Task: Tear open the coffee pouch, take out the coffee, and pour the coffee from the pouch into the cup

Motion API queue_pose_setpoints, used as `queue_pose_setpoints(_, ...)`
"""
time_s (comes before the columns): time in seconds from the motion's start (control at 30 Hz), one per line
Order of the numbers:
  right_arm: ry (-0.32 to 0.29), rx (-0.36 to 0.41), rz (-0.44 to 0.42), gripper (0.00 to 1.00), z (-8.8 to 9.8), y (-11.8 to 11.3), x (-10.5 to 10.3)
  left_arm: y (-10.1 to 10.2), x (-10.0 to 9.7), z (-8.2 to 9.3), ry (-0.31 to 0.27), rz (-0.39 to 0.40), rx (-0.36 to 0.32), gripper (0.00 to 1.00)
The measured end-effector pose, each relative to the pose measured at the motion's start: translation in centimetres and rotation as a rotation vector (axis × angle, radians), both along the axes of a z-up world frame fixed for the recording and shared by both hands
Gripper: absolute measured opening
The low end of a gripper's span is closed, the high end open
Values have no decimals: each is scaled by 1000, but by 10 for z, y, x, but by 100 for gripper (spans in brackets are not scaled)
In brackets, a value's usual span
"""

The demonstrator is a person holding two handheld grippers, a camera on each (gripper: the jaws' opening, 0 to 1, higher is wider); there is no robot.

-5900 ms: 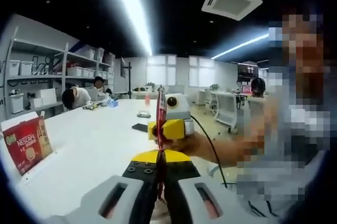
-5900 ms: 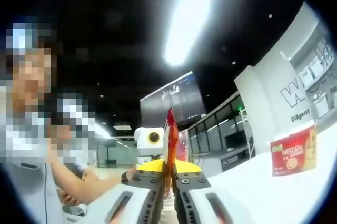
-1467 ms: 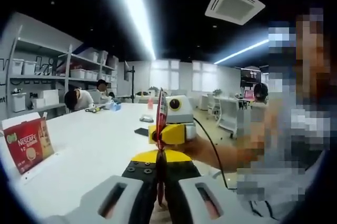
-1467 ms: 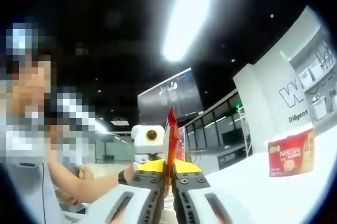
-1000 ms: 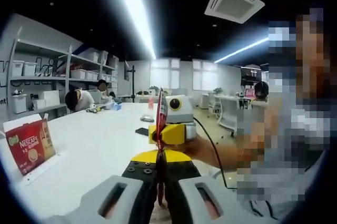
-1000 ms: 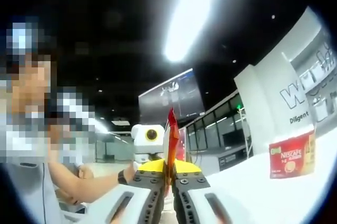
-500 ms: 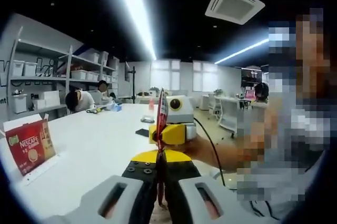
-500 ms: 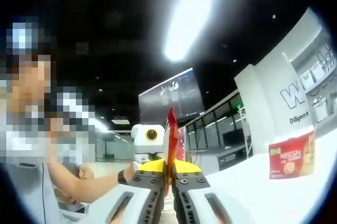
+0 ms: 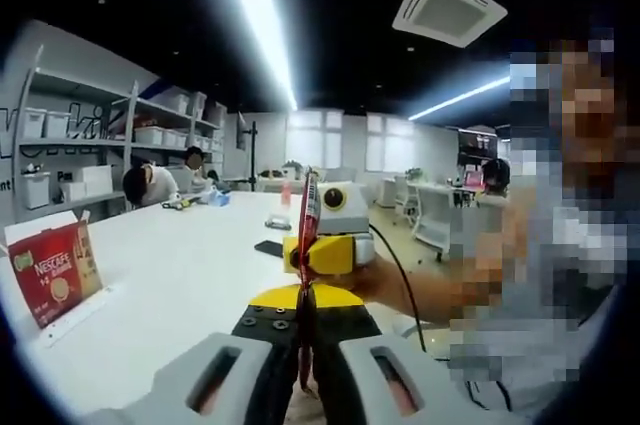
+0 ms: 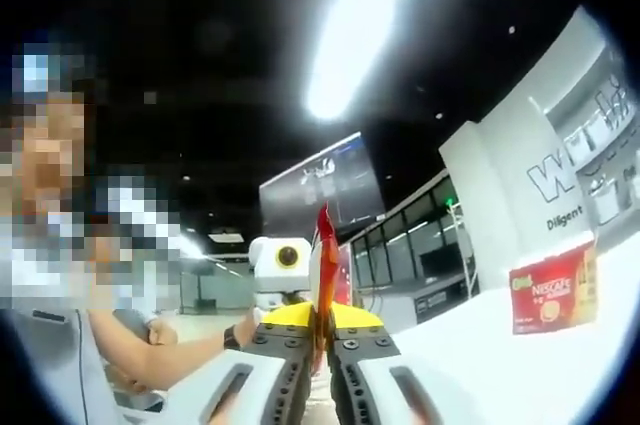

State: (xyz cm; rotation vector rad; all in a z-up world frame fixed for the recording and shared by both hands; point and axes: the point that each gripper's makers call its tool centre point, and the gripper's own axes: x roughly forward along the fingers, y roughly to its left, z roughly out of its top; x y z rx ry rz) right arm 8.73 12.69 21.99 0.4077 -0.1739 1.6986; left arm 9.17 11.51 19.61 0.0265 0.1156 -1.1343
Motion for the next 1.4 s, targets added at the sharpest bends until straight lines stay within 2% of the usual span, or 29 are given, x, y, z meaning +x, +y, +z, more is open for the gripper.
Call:
queue_pose_setpoints(0.27, -5, 39, 14, 10, 14, -10, 3, 3, -2, 4, -10, 0, -5, 4)
queue_pose_setpoints(0.47, -6, 39, 32, 8, 14, -12, 5, 2, 0, 4, 1, 0, -10, 4)
queue_pose_setpoints(0.97, 3, 47, 17, 8, 13, -14, 7, 0, 0, 2, -2, 4, 7, 4)
queue_pose_setpoints(1.2, 6, 48, 23, 9, 16, -14, 2, 0, -3, 5, -5, 0, 3, 4)
queue_pose_setpoints(1.4, 0, 27, 25, 7, 15, -15, 2, -2, -5, 5, -13, 8, 35, 5)
